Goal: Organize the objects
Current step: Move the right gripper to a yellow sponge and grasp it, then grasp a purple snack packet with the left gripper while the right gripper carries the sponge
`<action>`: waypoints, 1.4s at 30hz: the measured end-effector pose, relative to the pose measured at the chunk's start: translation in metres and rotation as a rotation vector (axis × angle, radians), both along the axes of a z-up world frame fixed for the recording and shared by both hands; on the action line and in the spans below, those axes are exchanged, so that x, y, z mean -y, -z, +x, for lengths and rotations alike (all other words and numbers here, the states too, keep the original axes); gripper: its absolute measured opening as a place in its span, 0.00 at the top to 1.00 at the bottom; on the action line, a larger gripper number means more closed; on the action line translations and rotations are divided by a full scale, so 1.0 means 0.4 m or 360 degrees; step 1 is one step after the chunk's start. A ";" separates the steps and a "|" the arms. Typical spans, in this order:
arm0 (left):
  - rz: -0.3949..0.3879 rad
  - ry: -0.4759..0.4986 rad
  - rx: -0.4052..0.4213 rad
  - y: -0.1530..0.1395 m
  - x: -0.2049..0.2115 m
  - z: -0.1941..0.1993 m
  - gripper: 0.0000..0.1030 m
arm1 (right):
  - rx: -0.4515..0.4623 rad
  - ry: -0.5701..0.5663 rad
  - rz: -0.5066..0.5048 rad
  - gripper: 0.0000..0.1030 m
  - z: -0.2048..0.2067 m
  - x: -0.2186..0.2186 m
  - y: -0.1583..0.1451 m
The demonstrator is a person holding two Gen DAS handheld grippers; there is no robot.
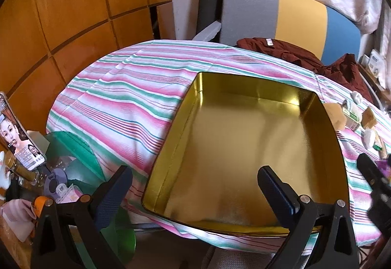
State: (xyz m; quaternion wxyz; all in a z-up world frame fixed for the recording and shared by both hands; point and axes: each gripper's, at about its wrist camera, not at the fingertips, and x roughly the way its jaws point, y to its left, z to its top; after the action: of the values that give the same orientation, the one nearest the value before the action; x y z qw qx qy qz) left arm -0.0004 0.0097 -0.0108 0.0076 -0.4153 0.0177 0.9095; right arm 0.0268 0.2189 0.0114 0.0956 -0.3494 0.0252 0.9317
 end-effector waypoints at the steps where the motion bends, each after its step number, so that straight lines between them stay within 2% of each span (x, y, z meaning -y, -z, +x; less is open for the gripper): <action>1: -0.0001 0.0014 -0.0005 0.000 -0.006 0.003 0.00 | -0.0022 0.0005 0.0017 0.00 0.011 -0.015 -0.006; 6: -0.0044 0.0135 -0.0028 0.003 -0.063 0.031 0.00 | -0.0059 0.0093 -0.0007 0.00 0.060 -0.129 -0.017; 16: -0.0201 0.0311 -0.0037 0.011 -0.184 0.084 0.00 | 0.0026 0.0615 0.0062 0.02 0.208 -0.444 -0.009; 21: -0.0211 0.0343 -0.0038 0.008 -0.219 0.100 0.00 | 0.0070 0.0845 -0.0026 0.03 0.295 -0.579 0.018; 23: -0.0198 0.0362 -0.0024 0.009 -0.238 0.103 0.00 | 0.0121 0.0906 -0.0083 0.07 0.316 -0.618 0.044; 27: -0.0174 0.0397 0.0007 0.011 -0.275 0.107 0.00 | 0.0211 0.0937 -0.0180 0.13 0.329 -0.654 0.099; 33: -0.0178 0.0449 0.0025 0.006 -0.327 0.120 0.00 | 0.0241 0.0848 -0.0329 0.25 0.321 -0.681 0.160; 36: -0.0200 0.0482 0.0011 -0.002 -0.360 0.124 0.00 | 0.0172 0.0823 -0.0343 0.30 0.328 -0.689 0.161; 42: -0.0187 0.0591 0.0037 -0.007 -0.437 0.130 0.00 | 0.0146 0.0750 -0.0317 0.46 0.330 -0.715 0.163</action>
State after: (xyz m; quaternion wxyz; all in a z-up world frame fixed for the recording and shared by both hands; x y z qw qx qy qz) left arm 0.0517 0.1846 -0.0078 0.1511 -0.4152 0.1468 0.8850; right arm 0.1586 0.5048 -0.0540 0.2761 -0.3833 0.1931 0.8600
